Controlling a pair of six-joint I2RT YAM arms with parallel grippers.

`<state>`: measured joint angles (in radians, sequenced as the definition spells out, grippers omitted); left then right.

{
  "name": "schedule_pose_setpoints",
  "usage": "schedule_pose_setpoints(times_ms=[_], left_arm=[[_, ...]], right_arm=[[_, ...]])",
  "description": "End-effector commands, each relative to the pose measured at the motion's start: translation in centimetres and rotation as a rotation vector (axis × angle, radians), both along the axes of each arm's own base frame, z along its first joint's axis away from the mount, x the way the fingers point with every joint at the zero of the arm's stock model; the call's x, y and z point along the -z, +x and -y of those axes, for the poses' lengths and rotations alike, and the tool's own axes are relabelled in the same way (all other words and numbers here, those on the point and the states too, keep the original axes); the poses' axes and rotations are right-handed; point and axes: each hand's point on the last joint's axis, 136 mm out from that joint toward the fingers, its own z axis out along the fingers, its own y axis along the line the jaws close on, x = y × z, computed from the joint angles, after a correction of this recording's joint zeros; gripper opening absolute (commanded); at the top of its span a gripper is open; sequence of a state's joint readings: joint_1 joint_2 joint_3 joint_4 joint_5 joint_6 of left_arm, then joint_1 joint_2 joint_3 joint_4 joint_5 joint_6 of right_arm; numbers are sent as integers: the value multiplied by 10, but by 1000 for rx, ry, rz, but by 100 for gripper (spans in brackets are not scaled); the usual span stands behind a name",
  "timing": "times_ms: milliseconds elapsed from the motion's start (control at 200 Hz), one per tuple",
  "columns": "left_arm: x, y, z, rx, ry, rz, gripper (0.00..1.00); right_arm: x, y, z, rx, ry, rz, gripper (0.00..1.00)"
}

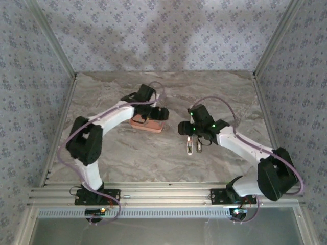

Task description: Load the staples into the stapler

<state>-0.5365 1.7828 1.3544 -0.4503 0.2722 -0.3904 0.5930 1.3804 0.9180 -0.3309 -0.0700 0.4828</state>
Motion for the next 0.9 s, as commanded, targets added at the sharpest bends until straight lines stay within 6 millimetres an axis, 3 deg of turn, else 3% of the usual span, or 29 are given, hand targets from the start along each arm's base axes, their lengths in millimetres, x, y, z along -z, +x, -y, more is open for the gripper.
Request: schedule_pose_setpoints(times_ms=[0, 105, 140, 285, 420, 605, 730, 895], left_arm=[[-18, 0, -38, -76, -5, 51, 81], [-16, -7, -66, -145, -19, 52, 82], [-13, -8, -75, -170, -25, 46, 83], [4, -17, -103, -252, -54, 14, 83], [13, -27, -108, -297, -116, 27, 83], [28, -27, -106, -335, -172, 18, 83], [42, -25, -101, -353, -219, 3, 83], [52, -21, -96, -353, -246, -3, 83]], right_arm=[[-16, 23, -29, -146, 13, 43, 56], [-11, 41, -45, -239, -9, 25, 58], [-18, 52, -54, -270, 0, 38, 59], [-4, 87, -73, -342, 14, 18, 61], [13, 119, -87, -374, 52, -10, 61], [25, 145, -102, -420, 140, -20, 62], [32, 152, -107, -444, 192, -32, 62], [35, 146, -119, -506, 291, -73, 60]])
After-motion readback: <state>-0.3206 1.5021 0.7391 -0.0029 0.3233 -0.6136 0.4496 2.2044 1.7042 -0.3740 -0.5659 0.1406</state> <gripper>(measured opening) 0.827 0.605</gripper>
